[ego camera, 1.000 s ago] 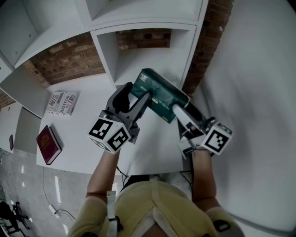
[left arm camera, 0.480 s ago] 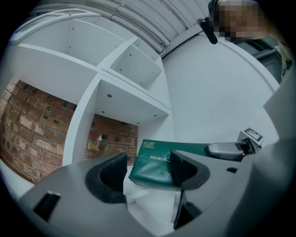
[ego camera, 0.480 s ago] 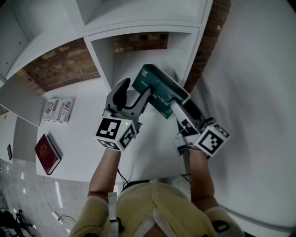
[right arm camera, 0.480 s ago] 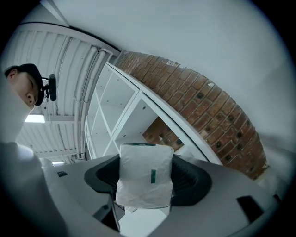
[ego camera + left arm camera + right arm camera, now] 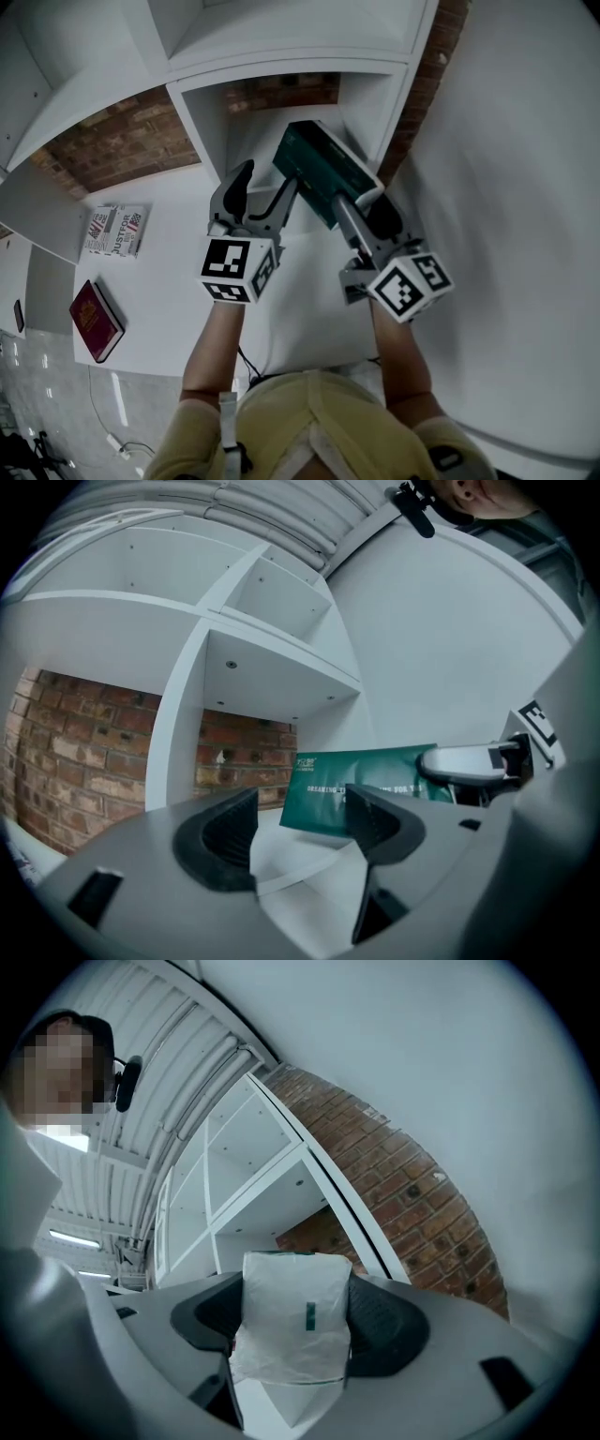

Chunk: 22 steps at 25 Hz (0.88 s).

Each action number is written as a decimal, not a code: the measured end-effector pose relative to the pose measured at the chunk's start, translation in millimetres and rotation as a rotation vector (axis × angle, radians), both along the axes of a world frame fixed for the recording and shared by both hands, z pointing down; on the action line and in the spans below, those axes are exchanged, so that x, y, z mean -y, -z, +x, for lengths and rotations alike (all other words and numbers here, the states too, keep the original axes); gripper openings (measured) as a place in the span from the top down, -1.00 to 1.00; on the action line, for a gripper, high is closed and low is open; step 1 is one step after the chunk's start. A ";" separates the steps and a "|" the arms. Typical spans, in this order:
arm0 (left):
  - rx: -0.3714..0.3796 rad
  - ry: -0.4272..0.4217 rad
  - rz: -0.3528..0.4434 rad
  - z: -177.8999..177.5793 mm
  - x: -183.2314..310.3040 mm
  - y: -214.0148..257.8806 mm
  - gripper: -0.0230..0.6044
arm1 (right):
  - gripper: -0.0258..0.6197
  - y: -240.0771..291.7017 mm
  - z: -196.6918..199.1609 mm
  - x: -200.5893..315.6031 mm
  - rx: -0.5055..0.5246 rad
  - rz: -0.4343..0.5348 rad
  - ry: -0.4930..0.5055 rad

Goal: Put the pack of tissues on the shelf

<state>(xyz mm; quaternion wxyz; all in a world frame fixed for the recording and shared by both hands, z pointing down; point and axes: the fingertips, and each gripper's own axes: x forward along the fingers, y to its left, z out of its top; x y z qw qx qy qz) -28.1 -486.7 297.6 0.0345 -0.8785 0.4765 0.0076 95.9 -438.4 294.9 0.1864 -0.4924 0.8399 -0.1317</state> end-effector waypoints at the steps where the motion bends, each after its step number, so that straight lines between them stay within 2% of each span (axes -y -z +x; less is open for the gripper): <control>1: -0.001 0.000 -0.002 -1.0 0.0 -0.2 -0.01 | -0.04 0.7 0.9 2.6 -0.019 0.010 -0.018; 6: -0.035 0.000 0.001 -7.9 -2.4 5.1 0.00 | -0.04 0.8 -1.7 15.2 -0.127 0.056 -0.091; 10: -0.036 0.013 0.017 -15.8 -8.2 9.5 0.30 | -0.04 -0.1 -11.9 24.1 -0.204 0.089 -0.129; 17: -0.045 0.007 0.007 -23.7 -20.0 7.3 0.31 | -0.04 3.0 -25.8 38.3 -0.300 0.165 -0.220; 22: -0.056 0.020 -0.003 -34.0 -27.3 4.4 0.31 | -0.04 -0.1 -35.5 54.7 -0.337 0.174 -0.282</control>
